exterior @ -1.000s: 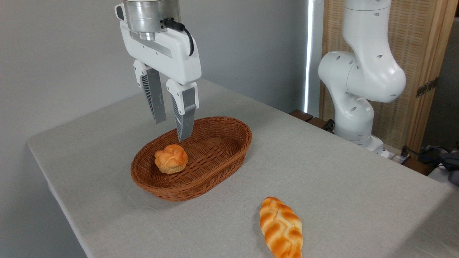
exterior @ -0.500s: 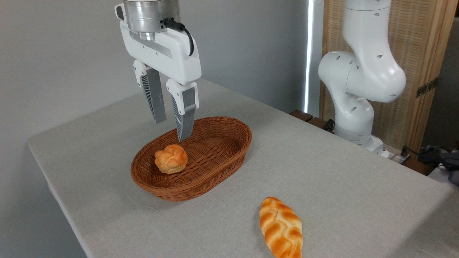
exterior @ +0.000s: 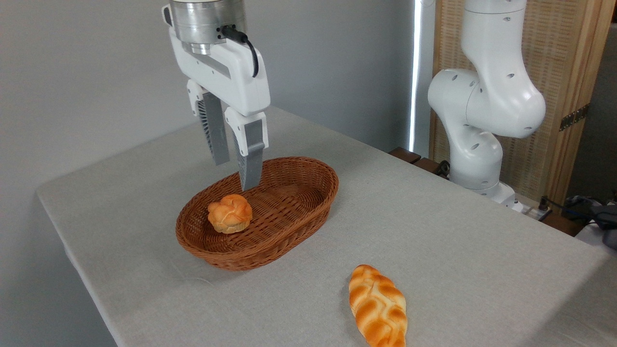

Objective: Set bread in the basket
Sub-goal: 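Move the open gripper over to the braided bread loaf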

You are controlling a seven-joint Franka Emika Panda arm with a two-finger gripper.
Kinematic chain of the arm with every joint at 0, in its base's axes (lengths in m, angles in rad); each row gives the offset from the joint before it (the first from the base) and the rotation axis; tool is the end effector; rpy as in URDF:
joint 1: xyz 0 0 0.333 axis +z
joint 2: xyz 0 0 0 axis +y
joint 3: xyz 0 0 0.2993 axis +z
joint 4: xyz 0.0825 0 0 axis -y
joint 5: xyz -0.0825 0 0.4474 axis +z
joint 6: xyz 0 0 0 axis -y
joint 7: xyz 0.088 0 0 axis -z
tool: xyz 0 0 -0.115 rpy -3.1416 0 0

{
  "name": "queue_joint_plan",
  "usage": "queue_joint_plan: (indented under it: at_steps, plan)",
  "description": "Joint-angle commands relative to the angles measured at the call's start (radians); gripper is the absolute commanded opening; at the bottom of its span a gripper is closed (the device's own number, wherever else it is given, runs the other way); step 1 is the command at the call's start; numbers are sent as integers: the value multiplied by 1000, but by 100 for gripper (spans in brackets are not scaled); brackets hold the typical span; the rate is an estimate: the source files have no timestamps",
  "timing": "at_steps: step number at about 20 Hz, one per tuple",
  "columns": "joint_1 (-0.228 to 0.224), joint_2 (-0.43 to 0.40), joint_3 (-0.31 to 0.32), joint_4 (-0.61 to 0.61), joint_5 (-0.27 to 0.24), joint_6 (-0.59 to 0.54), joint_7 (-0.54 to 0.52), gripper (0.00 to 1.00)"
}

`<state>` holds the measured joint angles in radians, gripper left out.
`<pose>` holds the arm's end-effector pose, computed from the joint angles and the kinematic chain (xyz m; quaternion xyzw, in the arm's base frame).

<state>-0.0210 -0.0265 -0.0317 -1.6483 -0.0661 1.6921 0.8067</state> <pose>0.6202 -0.0398 0.5856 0.9092 -0.4135 0.0446 0.0173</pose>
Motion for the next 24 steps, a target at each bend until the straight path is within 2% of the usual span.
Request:
queue_joint_plan:
  at_steps: [1, 3, 7, 16, 24]
  plan:
    - [-5, -85, 48, -82, -3, -17, 132, 100]
    - [-5, -102, 55, -99, -3, -17, 210, 100]
    - [0, -147, 122, -151, -1, -28, 533, 100]
    - [1, -168, 242, -212, -1, -28, 1044, 100]
    - [1, -167, 257, -286, 12, -14, 1454, 100]
